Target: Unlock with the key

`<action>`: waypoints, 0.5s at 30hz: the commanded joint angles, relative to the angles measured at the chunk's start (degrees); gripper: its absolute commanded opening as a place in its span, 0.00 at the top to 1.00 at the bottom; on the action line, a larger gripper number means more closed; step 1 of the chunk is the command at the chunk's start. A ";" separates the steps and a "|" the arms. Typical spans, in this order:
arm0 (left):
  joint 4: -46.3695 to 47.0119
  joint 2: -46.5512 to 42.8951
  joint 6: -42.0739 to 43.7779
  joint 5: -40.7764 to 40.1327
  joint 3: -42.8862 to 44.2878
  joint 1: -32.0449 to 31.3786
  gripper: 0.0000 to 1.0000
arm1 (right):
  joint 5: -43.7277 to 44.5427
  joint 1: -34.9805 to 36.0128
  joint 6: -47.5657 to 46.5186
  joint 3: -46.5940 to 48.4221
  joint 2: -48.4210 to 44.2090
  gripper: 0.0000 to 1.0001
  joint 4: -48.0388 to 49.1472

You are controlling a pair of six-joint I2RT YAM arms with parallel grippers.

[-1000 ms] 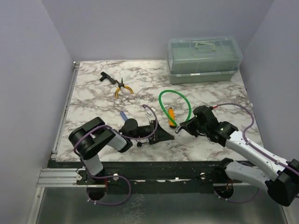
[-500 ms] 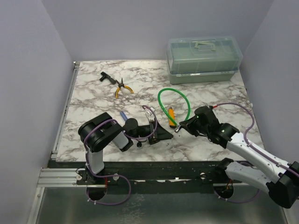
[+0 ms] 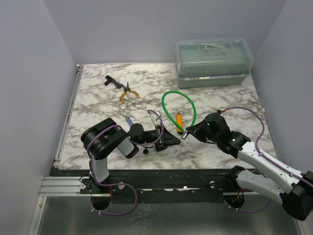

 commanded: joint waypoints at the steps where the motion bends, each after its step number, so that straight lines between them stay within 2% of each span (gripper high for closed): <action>1: 10.04 0.59 -0.69 0.06 0.61 0.10 0.52 | -1.71 0.43 -0.83 -0.35 0.20 1.00 6.07; 11: 10.03 1.78 -0.60 -2.03 0.82 -0.40 0.61 | -2.58 0.46 -0.84 -0.81 1.67 1.00 8.51; 15: 10.08 2.07 -0.67 -2.26 1.20 -0.35 0.62 | -3.10 0.45 -0.83 -1.03 2.03 1.00 9.16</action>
